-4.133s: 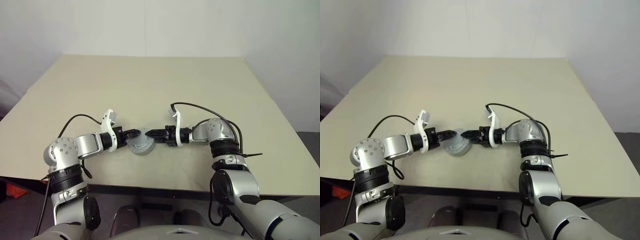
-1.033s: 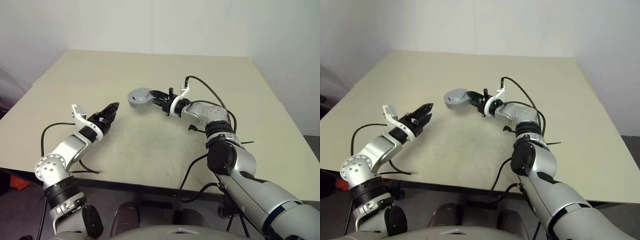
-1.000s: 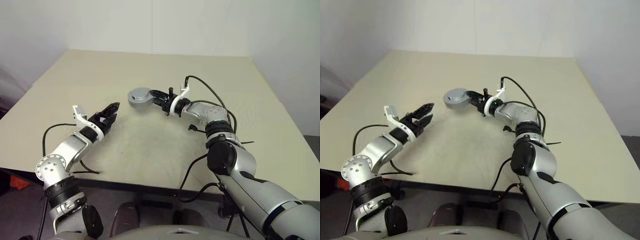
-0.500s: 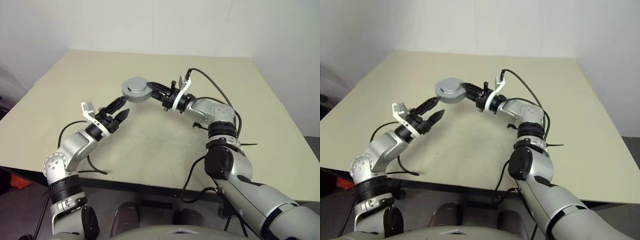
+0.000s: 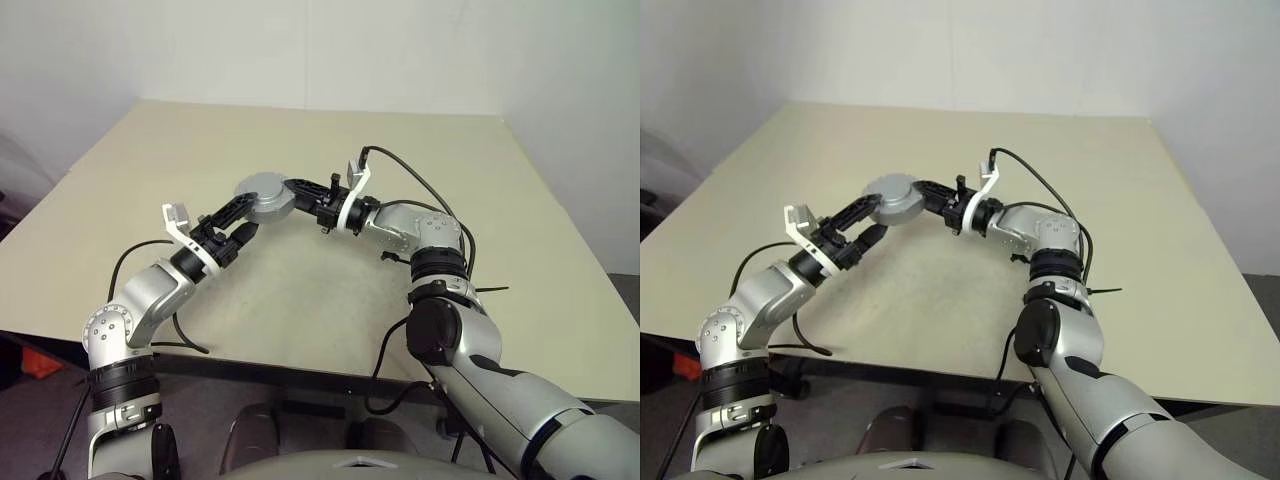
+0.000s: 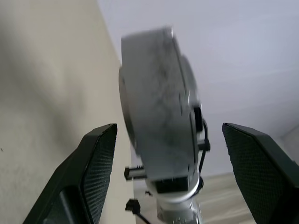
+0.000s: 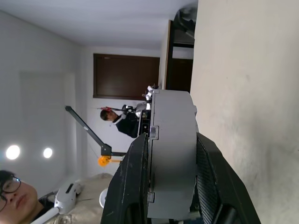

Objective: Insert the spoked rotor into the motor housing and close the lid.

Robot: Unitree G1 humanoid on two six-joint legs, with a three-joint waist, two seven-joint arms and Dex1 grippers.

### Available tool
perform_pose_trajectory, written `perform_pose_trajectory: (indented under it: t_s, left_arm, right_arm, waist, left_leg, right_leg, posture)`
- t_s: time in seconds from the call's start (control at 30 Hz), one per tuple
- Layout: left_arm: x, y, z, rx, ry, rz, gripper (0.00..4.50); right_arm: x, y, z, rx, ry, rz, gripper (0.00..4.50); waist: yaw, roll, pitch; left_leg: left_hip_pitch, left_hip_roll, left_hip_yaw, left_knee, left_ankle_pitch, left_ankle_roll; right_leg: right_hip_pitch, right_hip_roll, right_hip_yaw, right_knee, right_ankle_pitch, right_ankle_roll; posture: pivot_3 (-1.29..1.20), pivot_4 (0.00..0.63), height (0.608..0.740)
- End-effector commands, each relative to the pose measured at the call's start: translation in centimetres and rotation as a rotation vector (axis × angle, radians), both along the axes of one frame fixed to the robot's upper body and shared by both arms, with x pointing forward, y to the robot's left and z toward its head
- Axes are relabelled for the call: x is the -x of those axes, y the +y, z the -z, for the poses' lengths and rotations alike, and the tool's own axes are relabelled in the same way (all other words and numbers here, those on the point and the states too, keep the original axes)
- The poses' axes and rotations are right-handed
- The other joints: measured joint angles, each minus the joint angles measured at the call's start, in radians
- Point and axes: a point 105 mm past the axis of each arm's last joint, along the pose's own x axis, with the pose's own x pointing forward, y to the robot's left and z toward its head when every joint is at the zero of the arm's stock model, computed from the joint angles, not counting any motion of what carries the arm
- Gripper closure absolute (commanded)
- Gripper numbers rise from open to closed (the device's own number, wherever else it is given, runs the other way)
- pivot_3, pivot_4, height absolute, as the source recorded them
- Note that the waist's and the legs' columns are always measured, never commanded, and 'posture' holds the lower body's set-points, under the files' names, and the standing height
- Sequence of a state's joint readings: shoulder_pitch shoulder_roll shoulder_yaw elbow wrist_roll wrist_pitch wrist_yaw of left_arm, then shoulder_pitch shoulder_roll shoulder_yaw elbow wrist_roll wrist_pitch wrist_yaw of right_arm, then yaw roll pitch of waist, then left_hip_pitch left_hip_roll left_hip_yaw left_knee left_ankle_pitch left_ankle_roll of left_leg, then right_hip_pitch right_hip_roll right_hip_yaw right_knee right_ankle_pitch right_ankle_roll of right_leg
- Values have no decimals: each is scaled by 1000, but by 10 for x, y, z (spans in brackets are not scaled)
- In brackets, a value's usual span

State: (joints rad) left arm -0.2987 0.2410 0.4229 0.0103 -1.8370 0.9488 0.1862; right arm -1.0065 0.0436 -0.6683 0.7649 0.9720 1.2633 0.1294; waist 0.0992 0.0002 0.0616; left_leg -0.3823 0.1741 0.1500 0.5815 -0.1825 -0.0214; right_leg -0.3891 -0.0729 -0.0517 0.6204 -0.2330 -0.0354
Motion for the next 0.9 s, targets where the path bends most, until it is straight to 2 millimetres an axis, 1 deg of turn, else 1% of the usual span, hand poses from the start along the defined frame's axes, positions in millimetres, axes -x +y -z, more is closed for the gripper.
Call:
perform_pose_trajectory:
  t_s: [0.03,0.27,0.47,0.53,0.63,0.73,0.83,0.9]
  left_arm:
    - [-1,1,-11,2,-49,-4,664]
    - [-11,-8,-6,25,-29,20,664]
    - [-20,-19,-7,50,-40,48,664]
    - [-21,-22,-7,44,-48,57,664]
    - [-21,-21,-8,40,-61,53,664]
    - [-20,-17,-10,38,-71,34,1289]
    - [-21,-16,-10,40,-75,24,2246]
    - [-21,-15,-11,43,-76,19,2322]
  right_arm:
    - [2,-1,-30,-80,-96,-13,3295]
    - [5,1,-34,-86,-111,-25,3295]
    - [7,2,-37,-87,-128,-30,3295]
    - [7,2,-36,-81,-128,-28,3295]
    - [7,1,-33,-71,-126,-23,3295]
    - [6,0,-31,-60,-123,-16,3295]
    - [5,0,-29,-50,-120,-12,3295]
    - [5,0,-28,-47,-119,-10,3295]
  waist:
    - [0,0,0]
    - [0,0,0]
    - [1,0,0]
    - [1,0,0]
    - [1,0,0]
    - [1,0,0]
    - [1,0,0]
    - [1,0,0]
  left_leg:
    - [0,0,0,0,0,0]
    - [0,0,0,0,0,-1]
    - [0,0,0,0,1,-2]
    - [0,0,0,0,1,-2]
    - [0,0,0,0,1,-2]
    - [0,0,0,0,1,-2]
    - [0,0,0,0,1,-2]
    - [0,0,0,0,1,-2]
  right_leg:
    - [0,0,0,0,0,0]
    - [0,0,0,1,0,0]
    - [0,0,0,2,0,0]
    - [0,0,0,2,0,0]
    - [0,0,0,2,0,0]
    - [0,0,0,2,0,0]
    - [0,0,0,2,0,0]
    - [0,0,0,2,0,0]
  posture:
    - [0,0,740]
    - [0,0,740]
    - [0,0,740]
    - [0,0,740]
    - [0,0,740]
    - [0,0,740]
    - [0,0,740]
    - [0,0,740]
